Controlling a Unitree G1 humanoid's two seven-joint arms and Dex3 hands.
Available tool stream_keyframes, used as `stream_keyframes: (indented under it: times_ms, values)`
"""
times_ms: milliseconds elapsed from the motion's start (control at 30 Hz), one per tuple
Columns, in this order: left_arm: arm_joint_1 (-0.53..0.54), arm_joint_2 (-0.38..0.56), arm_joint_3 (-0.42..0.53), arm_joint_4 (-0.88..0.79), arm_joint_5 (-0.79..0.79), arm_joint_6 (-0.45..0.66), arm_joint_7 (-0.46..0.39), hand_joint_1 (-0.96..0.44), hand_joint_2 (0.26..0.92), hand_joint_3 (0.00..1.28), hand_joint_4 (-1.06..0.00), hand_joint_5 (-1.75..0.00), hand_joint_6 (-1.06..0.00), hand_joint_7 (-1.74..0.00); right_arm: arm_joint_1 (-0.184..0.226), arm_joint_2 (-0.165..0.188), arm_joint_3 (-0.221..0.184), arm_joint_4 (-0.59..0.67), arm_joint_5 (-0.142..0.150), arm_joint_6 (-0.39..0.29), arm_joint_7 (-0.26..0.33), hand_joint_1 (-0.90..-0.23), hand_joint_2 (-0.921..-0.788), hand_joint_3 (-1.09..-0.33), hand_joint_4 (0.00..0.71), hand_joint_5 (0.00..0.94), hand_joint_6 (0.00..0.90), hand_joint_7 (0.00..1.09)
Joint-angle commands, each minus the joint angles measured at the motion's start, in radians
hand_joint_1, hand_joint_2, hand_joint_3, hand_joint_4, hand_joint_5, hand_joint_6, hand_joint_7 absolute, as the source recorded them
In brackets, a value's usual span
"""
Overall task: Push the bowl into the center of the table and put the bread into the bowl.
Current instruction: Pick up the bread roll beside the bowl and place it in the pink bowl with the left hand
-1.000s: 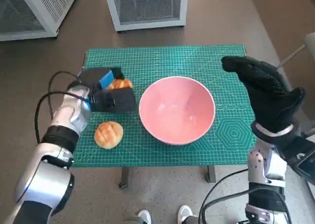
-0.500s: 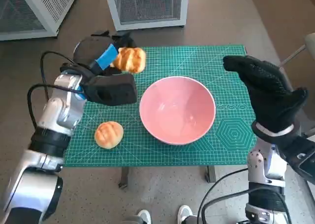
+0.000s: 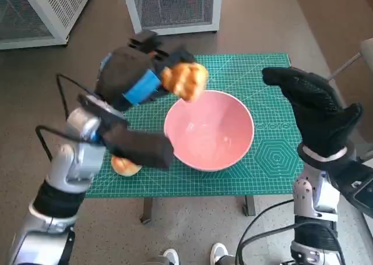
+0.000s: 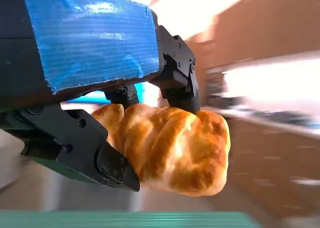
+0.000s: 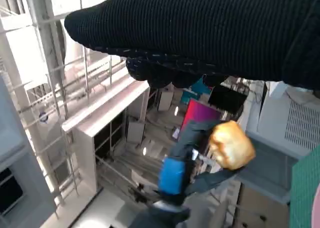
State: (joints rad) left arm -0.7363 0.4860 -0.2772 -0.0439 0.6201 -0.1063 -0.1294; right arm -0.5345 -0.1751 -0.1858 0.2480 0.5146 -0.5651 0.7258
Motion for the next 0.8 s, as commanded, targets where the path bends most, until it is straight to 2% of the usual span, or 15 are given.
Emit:
stream_keyframes:
  times_ms: [33, 100, 167, 200, 233, 267, 300, 367, 433, 500, 533, 567, 600, 667, 800]
  values:
    - [0.024, -0.027, -0.009, -0.009, -0.066, -0.023, -0.073, 0.00, 0.920, 0.09, -0.70, -1.15, -0.58, -1.22, 0.025, -0.001, 0.002, -0.009, 0.010, 0.017, 0.012, -0.457, -0.921, -0.496, 0.384, 0.001, 0.053, 0.59]
    - [0.027, -0.043, -0.006, -0.005, -0.126, -0.010, -0.134, 0.00, 0.920, 0.10, -0.68, -1.21, -0.56, -1.20, 0.027, -0.001, 0.001, -0.014, 0.011, 0.020, 0.010, -0.457, -0.921, -0.496, 0.384, 0.001, 0.053, 0.59]
    - [0.032, -0.055, 0.001, -0.010, -0.191, 0.029, -0.208, 0.00, 0.921, 0.17, -0.60, -1.30, -0.48, -1.28, 0.031, -0.002, 0.000, -0.020, 0.012, 0.024, 0.009, -0.457, -0.921, -0.496, 0.384, 0.001, 0.053, 0.59]
    - [0.034, -0.059, 0.005, -0.014, -0.218, 0.050, -0.241, -0.01, 0.898, 0.19, -0.51, -1.21, -0.41, -1.21, 0.032, -0.002, 0.000, -0.022, 0.012, 0.026, 0.009, -0.458, -0.921, -0.496, 0.384, 0.001, 0.053, 0.59]
    - [0.037, -0.062, 0.009, -0.024, -0.255, 0.085, -0.286, -0.04, 0.869, 0.19, -0.43, -0.99, -0.36, -1.02, 0.034, -0.002, -0.001, -0.024, 0.013, 0.027, 0.008, -0.459, -0.921, -0.496, 0.384, 0.000, 0.053, 0.59]
    - [0.038, -0.064, 0.012, -0.032, -0.279, 0.111, -0.319, -0.05, 0.853, 0.18, -0.38, -0.86, -0.32, -0.93, 0.035, -0.002, -0.002, -0.026, 0.012, 0.028, 0.008, -0.459, -0.921, -0.495, 0.384, 0.001, 0.053, 0.59]
    - [0.039, -0.064, 0.014, -0.038, -0.293, 0.126, -0.337, -0.07, 0.835, 0.16, -0.32, -0.61, -0.27, -0.78, 0.035, -0.002, -0.003, -0.027, 0.012, 0.029, 0.008, -0.460, -0.921, -0.495, 0.384, 0.001, 0.053, 0.59]
    - [0.039, -0.065, 0.017, -0.046, -0.302, 0.143, -0.356, -0.09, 0.821, 0.12, -0.28, -0.32, -0.22, -0.60, 0.036, -0.002, -0.003, -0.028, 0.012, 0.030, 0.008, -0.461, -0.921, -0.495, 0.384, 0.001, 0.053, 0.59]
    - [0.039, -0.066, 0.019, -0.052, -0.305, 0.152, -0.365, -0.10, 0.817, 0.11, -0.27, -0.21, -0.21, -0.54, 0.036, -0.001, -0.004, -0.029, 0.011, 0.031, 0.008, -0.462, -0.921, -0.494, 0.384, 0.001, 0.053, 0.59]
    - [0.039, -0.067, 0.021, -0.055, -0.305, 0.158, -0.370, -0.10, 0.816, 0.10, -0.27, -0.15, -0.20, -0.51, 0.036, -0.001, -0.005, -0.030, 0.011, 0.032, 0.008, -0.462, -0.921, -0.494, 0.384, 0.001, 0.053, 0.59]
    - [0.035, -0.058, 0.016, -0.055, -0.320, 0.180, -0.410, -0.10, 0.815, 0.10, -0.27, -0.13, -0.20, -0.50, 0.038, -0.002, -0.006, -0.034, 0.009, 0.033, 0.006, -0.462, -0.921, -0.494, 0.384, 0.001, 0.053, 0.59]
    - [0.032, -0.051, 0.011, -0.054, -0.326, 0.193, -0.436, -0.14, 0.806, 0.09, -0.19, -0.09, -0.14, -0.46, 0.039, -0.002, -0.007, -0.036, 0.008, 0.034, 0.003, -0.462, -0.921, -0.494, 0.384, 0.001, 0.053, 0.59]
    - [0.030, -0.045, 0.008, -0.054, -0.330, 0.203, -0.454, -0.15, 0.803, 0.09, -0.17, -0.07, -0.12, -0.45, 0.040, -0.003, -0.008, -0.038, 0.007, 0.034, 0.001, -0.462, -0.921, -0.494, 0.385, 0.001, 0.053, 0.59]
    - [0.034, -0.041, 0.005, -0.049, -0.318, 0.190, -0.451, -0.20, 0.797, 0.08, -0.10, -0.03, -0.06, -0.41, 0.040, -0.001, -0.008, -0.041, 0.004, 0.035, -0.003, -0.462, -0.921, -0.494, 0.385, 0.001, 0.053, 0.59]
    - [0.042, -0.042, 0.010, -0.052, -0.302, 0.187, -0.441, -0.23, 0.797, 0.07, -0.06, -0.01, -0.04, -0.38, 0.040, 0.003, -0.006, -0.042, 0.000, 0.036, -0.007, -0.462, -0.921, -0.495, 0.385, 0.001, 0.052, 0.59]
